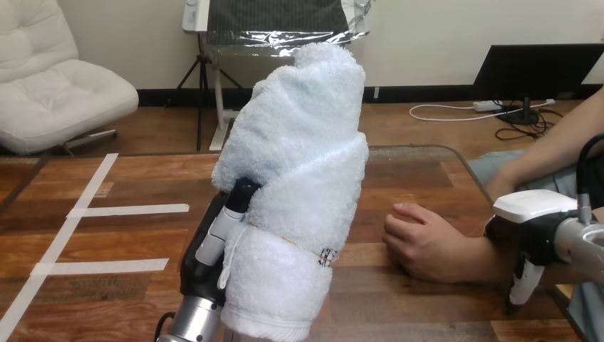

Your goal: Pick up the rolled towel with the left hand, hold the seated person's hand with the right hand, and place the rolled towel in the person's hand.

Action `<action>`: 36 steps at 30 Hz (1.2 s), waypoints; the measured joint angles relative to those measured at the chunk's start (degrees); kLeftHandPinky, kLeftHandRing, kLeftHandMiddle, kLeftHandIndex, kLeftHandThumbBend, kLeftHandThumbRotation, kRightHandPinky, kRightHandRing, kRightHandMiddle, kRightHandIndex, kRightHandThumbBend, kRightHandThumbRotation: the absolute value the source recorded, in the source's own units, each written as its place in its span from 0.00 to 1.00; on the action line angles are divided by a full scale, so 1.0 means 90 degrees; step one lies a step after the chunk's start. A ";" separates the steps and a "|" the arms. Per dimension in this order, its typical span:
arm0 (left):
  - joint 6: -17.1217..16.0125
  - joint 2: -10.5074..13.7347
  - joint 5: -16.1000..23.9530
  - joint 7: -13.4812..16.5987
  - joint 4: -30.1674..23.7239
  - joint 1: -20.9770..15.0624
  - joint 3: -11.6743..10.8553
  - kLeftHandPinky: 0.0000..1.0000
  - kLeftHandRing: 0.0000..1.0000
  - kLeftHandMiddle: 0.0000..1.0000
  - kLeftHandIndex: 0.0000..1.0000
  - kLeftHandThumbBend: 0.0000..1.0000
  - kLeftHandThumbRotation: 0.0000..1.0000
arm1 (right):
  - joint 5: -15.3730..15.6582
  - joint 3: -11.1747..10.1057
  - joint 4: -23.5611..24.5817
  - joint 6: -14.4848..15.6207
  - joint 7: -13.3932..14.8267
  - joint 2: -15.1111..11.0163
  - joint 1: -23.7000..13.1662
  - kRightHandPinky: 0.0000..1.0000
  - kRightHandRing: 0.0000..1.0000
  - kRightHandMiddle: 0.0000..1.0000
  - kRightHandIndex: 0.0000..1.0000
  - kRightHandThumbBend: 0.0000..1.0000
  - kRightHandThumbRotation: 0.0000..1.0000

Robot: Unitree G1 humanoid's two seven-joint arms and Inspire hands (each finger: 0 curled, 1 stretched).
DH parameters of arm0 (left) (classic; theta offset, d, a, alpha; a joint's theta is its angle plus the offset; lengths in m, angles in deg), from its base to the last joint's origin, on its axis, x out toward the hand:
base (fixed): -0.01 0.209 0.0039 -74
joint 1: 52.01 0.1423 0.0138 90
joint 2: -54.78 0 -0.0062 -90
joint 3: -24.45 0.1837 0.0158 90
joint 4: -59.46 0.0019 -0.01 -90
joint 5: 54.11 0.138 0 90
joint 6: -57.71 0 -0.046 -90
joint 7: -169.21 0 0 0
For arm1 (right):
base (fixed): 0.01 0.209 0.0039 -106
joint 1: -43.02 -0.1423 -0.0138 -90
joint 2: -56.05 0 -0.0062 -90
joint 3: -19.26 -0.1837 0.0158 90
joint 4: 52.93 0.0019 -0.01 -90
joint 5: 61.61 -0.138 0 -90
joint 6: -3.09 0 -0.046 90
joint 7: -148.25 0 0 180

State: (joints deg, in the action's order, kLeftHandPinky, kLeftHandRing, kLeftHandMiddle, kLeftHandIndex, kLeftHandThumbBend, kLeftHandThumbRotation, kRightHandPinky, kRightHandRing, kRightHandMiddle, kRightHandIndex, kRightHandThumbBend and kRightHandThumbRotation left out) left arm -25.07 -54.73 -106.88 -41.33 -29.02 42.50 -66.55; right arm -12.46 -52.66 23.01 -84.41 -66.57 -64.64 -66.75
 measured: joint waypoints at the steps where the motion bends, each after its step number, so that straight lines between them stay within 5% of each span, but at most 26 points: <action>1: 0.0000 0.0000 -0.0002 0.0011 -0.0012 0.0003 0.0000 0.24 0.30 0.38 0.46 0.80 0.02 | 0.0000 0.0000 -0.0046 -0.0013 0.0053 0.0019 -0.0001 0.41 0.46 0.53 0.65 0.73 0.00; 16: 0.0015 0.0003 -0.0081 0.0054 -0.0140 0.0029 -0.0001 0.23 0.30 0.38 0.46 0.79 0.00 | -0.0160 -0.0001 -0.0432 -0.0075 0.0596 0.0211 -0.0005 0.32 0.41 0.48 0.52 0.74 0.00; 36: 0.0052 0.0004 -0.0095 0.0253 -0.0180 0.0067 -0.0007 0.23 0.30 0.37 0.47 0.80 0.01 | -0.0223 0.0000 -0.0445 0.0075 0.0534 0.0217 -0.0012 0.38 0.46 0.53 0.51 0.72 0.00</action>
State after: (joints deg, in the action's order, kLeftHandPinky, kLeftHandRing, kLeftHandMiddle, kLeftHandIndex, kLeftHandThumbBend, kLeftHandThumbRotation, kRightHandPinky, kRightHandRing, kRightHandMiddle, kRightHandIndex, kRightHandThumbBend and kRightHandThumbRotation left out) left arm -24.61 -54.69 -107.74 -39.06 -30.65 43.10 -66.62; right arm -14.47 -52.66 19.00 -83.73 -61.77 -62.68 -66.86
